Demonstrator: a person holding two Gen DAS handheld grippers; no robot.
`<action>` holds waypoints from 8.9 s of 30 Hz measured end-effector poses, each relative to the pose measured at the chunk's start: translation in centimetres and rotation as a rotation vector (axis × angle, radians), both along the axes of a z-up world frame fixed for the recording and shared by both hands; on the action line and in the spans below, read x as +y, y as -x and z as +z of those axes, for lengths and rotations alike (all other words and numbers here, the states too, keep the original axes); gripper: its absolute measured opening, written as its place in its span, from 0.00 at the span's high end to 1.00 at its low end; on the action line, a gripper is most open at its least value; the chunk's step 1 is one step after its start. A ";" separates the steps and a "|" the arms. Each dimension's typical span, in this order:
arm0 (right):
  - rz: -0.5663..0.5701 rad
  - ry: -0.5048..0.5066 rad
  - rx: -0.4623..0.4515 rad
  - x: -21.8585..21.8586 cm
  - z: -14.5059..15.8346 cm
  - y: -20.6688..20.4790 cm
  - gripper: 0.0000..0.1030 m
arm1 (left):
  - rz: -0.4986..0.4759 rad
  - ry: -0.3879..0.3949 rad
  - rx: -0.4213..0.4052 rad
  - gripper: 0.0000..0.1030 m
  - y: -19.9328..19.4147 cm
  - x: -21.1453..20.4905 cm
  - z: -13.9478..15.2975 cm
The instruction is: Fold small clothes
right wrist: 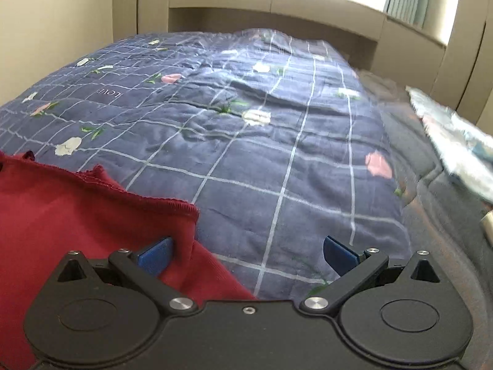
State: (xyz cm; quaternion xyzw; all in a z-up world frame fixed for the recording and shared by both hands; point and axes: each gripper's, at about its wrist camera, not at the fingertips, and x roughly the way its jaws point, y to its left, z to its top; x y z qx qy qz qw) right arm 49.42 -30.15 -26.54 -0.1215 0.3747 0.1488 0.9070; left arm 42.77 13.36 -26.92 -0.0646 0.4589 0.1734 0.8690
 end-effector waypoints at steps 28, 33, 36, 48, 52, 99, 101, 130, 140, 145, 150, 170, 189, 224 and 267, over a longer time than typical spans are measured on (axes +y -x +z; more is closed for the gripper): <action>-0.174 0.073 0.055 3.0 2.0 17.2 0.01 | -0.172 -0.057 -0.054 0.00 12.3 -4.5 1.9; -0.239 -0.021 0.050 4.2 3.8 17.7 0.01 | -0.145 -0.019 -0.015 0.00 12.2 -3.4 3.0; -0.267 -0.088 0.062 5.5 4.6 18.1 0.01 | -0.098 -0.001 0.014 0.00 12.4 -2.5 3.6; -0.212 -0.220 0.123 11.5 7.7 18.2 0.01 | 0.075 0.128 0.168 0.00 14.5 0.7 5.3; -0.163 -0.218 0.128 13.2 8.2 17.9 0.01 | 0.143 0.192 0.198 0.00 15.7 1.6 5.2; 0.053 0.038 0.096 20.8 -0.2 3.5 0.01 | 0.194 0.156 0.303 0.00 9.5 3.2 2.8; 0.056 0.042 0.100 20.7 -0.2 3.9 0.01 | 0.196 0.159 0.304 0.00 9.5 3.2 2.7; -0.022 0.037 0.224 17.7 1.6 12.1 0.00 | 0.163 0.295 0.156 0.01 15.2 3.1 2.4; -0.016 0.027 0.235 17.5 1.6 11.8 0.00 | 0.205 0.327 0.096 0.00 15.6 2.6 2.2; -0.014 0.021 0.229 17.5 1.5 11.9 0.00 | 0.288 0.314 0.037 0.01 15.1 4.6 2.0; -0.002 0.013 0.214 17.1 1.6 12.3 0.00 | 0.238 0.303 0.028 0.00 13.7 5.1 1.5; -0.044 -0.046 0.076 14.8 2.4 17.8 0.00 | 0.076 0.122 0.109 0.00 11.5 3.6 2.4; -0.006 -0.017 0.073 15.2 0.4 19.0 0.00 | 0.130 0.453 -0.002 0.30 11.6 7.8 1.3; 0.047 -0.043 0.080 8.8 3.1 17.7 0.01 | -0.139 0.560 -0.165 0.93 9.8 -2.1 12.7; -0.189 -0.627 0.207 -6.1 4.6 12.5 0.04 | -0.152 0.291 0.093 0.03 5.6 -14.5 8.6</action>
